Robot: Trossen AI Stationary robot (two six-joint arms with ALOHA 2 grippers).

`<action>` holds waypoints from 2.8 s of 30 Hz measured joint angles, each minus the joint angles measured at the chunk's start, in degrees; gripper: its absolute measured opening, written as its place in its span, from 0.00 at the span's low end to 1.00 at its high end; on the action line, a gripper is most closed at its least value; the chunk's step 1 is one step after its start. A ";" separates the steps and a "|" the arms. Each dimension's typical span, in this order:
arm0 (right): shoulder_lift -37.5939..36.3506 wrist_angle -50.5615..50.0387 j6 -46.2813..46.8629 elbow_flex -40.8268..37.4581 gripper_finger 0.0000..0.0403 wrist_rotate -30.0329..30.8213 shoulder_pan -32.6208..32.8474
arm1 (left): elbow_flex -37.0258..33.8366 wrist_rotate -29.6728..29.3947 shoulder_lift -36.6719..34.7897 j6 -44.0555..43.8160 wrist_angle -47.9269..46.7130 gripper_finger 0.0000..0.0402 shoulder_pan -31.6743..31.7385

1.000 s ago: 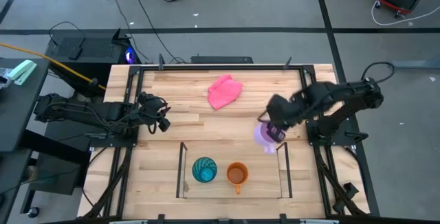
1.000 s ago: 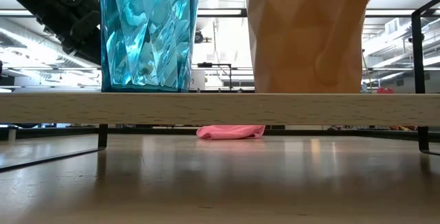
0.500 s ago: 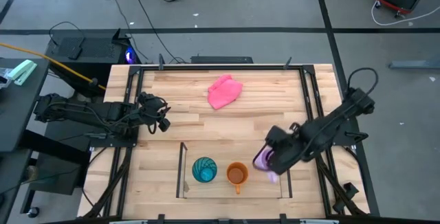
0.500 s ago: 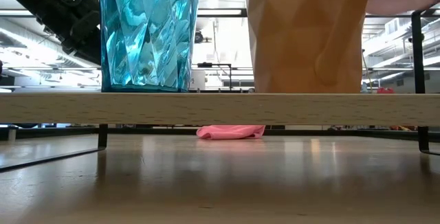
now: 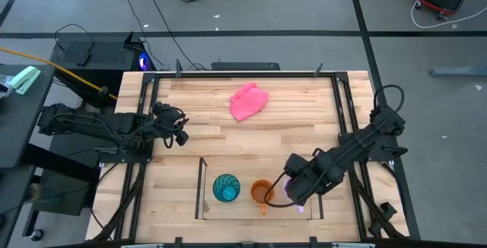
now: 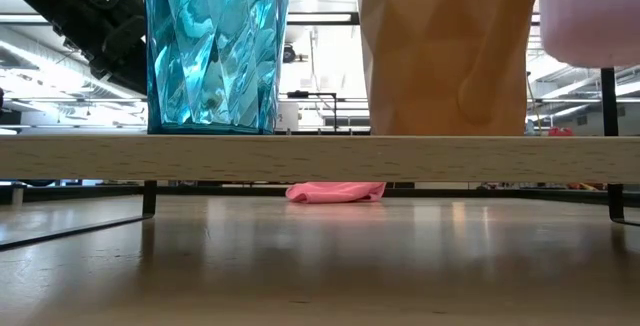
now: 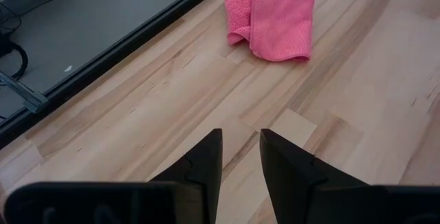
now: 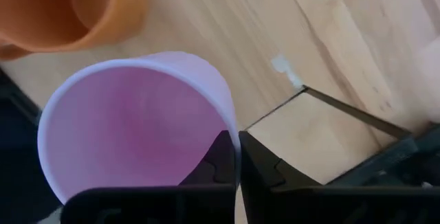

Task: Stack small to large cups/mugs on shelf
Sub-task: Put the purple mug on the shelf

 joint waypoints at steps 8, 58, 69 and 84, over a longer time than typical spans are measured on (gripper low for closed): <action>-0.12 0.68 1.30 0.00 0.01 0.20 0.70 | -0.06 -0.02 1.11 -1.13 -0.09 0.27 -0.02; -1.01 12.51 3.33 -12.79 0.01 -1.84 -1.60 | -0.06 0.46 5.62 -1.63 0.66 0.27 -1.33; -1.01 11.93 4.43 -12.79 0.01 -1.73 -0.83 | -0.06 0.46 5.62 -1.63 0.64 0.27 -1.36; -1.01 12.00 5.24 -12.81 0.01 -1.09 -0.46 | -0.04 0.46 5.62 -2.11 0.63 0.27 -1.36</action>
